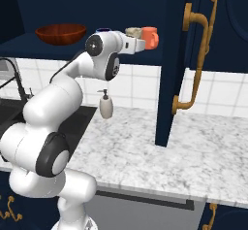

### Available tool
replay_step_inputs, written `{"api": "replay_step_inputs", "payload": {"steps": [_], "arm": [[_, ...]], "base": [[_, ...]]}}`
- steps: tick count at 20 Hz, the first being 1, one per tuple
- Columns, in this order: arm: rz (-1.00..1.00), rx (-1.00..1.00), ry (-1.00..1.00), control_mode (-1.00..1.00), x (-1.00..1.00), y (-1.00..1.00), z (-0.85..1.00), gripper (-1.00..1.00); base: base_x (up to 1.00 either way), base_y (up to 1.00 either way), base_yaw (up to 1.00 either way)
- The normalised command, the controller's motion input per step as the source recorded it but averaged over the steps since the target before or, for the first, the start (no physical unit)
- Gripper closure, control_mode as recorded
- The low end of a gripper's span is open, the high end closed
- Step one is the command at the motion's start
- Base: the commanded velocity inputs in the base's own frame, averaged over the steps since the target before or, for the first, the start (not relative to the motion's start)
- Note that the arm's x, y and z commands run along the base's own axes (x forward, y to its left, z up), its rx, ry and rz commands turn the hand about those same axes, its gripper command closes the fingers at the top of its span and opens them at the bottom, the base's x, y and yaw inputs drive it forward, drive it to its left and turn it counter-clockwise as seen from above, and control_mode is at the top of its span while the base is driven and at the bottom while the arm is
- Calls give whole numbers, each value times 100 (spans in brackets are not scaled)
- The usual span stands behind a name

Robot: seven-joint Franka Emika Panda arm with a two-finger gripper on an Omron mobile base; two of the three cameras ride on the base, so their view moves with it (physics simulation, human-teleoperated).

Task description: Gather all objects into one cabinet and sort the glasses and bowls to opposite sides.

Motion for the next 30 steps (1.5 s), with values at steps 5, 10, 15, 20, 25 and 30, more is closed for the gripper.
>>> {"api": "replay_step_inputs", "payload": {"steps": [5, 10, 15, 20, 25, 30], "arm": [[0, 0, -3, -100, -28, 2, 0, -100], [0, 0, 0, -100, -93, 4, 14, -100], [3, 0, 2, -100, -82, 17, 34, -100], [9, 0, 14, -100, -85, 31, 24, -100], [11, 0, 16, -100, -100, 27, 1, -100], [11, 0, 9, -100, -100, 25, 0, -100]], "base": [[0, 0, 0], [0, 0, 0], [0, 0, 0], [0, 0, 0], [0, 0, 0], [0, 0, 0]]}}
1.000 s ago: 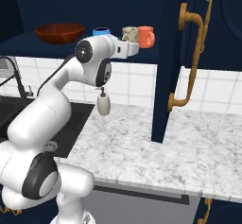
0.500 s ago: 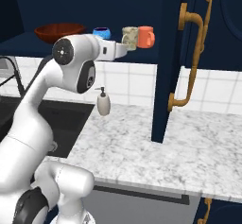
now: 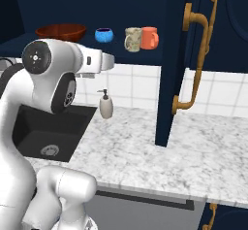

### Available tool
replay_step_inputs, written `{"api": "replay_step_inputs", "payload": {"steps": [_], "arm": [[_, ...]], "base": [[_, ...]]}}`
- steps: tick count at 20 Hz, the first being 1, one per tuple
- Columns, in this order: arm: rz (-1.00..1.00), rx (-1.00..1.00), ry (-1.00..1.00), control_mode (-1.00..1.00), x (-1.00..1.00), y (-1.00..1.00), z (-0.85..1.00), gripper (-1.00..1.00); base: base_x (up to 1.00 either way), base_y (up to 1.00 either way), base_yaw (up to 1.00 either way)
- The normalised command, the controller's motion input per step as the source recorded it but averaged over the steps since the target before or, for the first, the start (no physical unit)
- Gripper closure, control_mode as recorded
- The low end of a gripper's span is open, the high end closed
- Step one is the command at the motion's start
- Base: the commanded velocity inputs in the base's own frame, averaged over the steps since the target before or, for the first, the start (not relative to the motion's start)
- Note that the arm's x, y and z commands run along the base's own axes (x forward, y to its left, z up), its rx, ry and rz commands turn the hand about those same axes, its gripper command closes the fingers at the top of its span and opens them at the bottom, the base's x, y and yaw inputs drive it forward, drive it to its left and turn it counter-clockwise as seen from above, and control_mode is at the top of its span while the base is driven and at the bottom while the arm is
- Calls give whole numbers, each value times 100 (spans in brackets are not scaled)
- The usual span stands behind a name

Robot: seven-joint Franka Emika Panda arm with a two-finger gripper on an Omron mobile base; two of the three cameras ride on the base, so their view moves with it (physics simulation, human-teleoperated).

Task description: Gather all objects into one cabinet and sort the glasses and bowls to opposite sides.

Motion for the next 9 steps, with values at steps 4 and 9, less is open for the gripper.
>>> {"api": "replay_step_inputs", "payload": {"steps": [4, 9], "arm": [[5, 0, 6, -100, -100, 48, 0, -100], [-1, -5, 3, -100, -100, 83, 0, -100]], "base": [[0, 0, 0], [0, 0, 0]]}}
